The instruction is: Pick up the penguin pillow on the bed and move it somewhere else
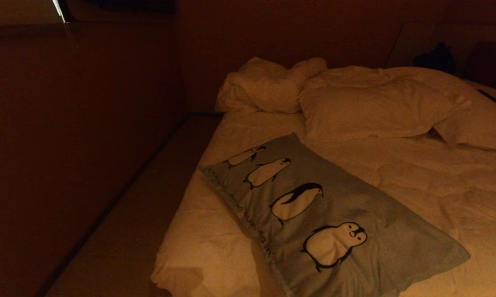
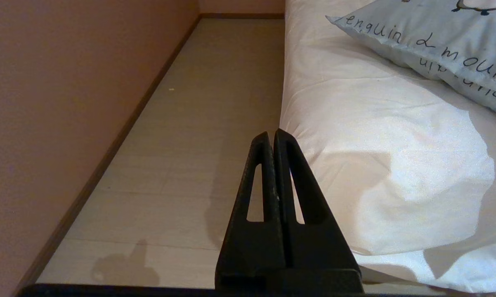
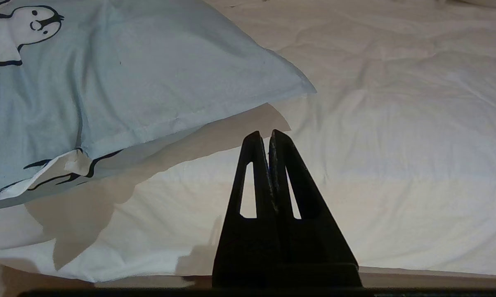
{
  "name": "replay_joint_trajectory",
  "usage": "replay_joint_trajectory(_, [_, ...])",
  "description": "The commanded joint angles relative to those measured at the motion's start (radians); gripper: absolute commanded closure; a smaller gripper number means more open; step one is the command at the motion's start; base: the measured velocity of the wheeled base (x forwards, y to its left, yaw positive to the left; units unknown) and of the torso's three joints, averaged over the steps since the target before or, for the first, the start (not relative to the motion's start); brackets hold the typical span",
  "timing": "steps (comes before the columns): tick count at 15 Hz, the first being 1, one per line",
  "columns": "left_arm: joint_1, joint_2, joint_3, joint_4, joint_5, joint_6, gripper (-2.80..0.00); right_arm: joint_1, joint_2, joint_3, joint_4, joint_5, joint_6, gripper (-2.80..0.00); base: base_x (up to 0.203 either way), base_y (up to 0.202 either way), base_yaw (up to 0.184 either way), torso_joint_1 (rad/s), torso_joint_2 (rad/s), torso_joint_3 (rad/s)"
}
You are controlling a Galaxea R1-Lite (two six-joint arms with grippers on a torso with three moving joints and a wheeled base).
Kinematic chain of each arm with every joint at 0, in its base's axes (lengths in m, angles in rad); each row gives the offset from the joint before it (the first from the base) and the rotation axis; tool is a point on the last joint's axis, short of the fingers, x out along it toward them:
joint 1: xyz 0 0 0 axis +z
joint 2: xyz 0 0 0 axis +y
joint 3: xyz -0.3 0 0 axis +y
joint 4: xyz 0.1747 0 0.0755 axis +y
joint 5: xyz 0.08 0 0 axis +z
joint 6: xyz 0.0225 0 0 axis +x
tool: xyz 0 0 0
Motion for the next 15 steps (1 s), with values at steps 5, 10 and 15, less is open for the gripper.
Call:
replay_joint_trajectory(5, [0.000, 0.001, 0.003, -0.001, 0.000, 0.000, 0.00, 0.000, -0.002, 0.000, 0.002, 0.000, 0.007, 0.00, 0.000, 0.000, 0.000, 0.000, 0.00, 0.000])
replay_joint_trajectory(10, [0.002, 0.001, 0.003, -0.001, 0.000, 0.000, 0.00, 0.000, -0.002, 0.000, 0.002, 0.000, 0.004, 0.00, 0.000, 0.000, 0.000, 0.000, 0.00, 0.000])
replay_joint_trajectory(15, [0.000, 0.001, 0.003, -0.001, 0.000, 0.000, 0.00, 0.000, -0.002, 0.000, 0.002, 0.000, 0.005, 0.00, 0.000, 0.000, 0.000, 0.000, 0.00, 0.000])
